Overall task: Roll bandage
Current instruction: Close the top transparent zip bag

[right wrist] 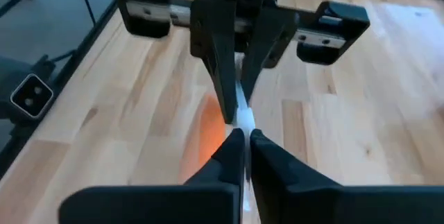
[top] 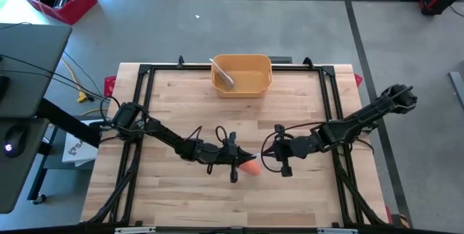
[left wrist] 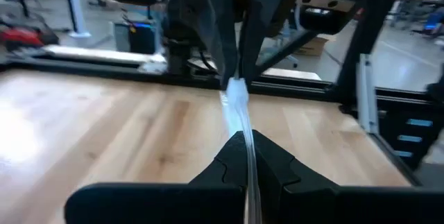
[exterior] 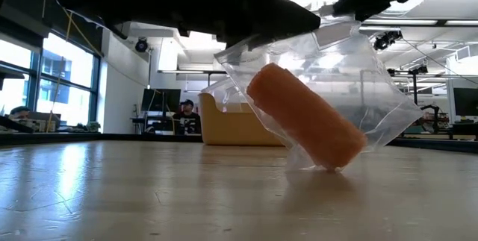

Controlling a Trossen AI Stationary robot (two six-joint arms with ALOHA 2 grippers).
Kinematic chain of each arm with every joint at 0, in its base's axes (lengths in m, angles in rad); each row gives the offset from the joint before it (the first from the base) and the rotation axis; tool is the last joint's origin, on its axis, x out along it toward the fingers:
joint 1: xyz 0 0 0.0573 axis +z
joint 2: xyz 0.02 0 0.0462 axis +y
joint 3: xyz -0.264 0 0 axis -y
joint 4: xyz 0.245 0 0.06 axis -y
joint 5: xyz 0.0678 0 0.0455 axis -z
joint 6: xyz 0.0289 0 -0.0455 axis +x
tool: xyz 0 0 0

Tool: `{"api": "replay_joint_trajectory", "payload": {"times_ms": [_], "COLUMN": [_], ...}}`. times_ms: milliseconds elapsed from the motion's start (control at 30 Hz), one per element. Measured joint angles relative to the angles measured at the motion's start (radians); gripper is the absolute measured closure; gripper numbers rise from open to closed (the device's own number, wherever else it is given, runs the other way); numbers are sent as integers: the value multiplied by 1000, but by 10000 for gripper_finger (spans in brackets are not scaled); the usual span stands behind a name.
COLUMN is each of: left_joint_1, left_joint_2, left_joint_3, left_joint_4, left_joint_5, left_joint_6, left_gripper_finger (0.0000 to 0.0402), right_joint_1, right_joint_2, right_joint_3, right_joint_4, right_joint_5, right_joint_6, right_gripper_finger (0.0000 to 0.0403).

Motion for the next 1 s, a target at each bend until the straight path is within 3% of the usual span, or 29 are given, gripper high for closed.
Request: {"api": "replay_joint_trajectory", "payload": {"times_ms": [133,400,533,767,1000], "left_joint_1": [4,17,28,38,38], "left_joint_2": [0,-1,2,22,22], "left_joint_3": [-1,6,47,109,110], "left_joint_4": [26,165,151,77,51], "left_joint_5": [-16,6,8,7,4], "left_joint_6": [68,242,300,349,342], "left_gripper_finger": [374,278,258,275,341], "right_joint_1": [18,25,25,25,26], "right_joint_2": [-39,-60,-58,-59,-59], "right_joint_3": [40,53,53,53,53], "right_joint_4": [-75,-96,-94,-87,-88], "right_joint_5": [41,62,93,105,103], "right_joint_6": [4,40,40,47,50], "right_gripper_finger": [400,402,402,402,403]}}
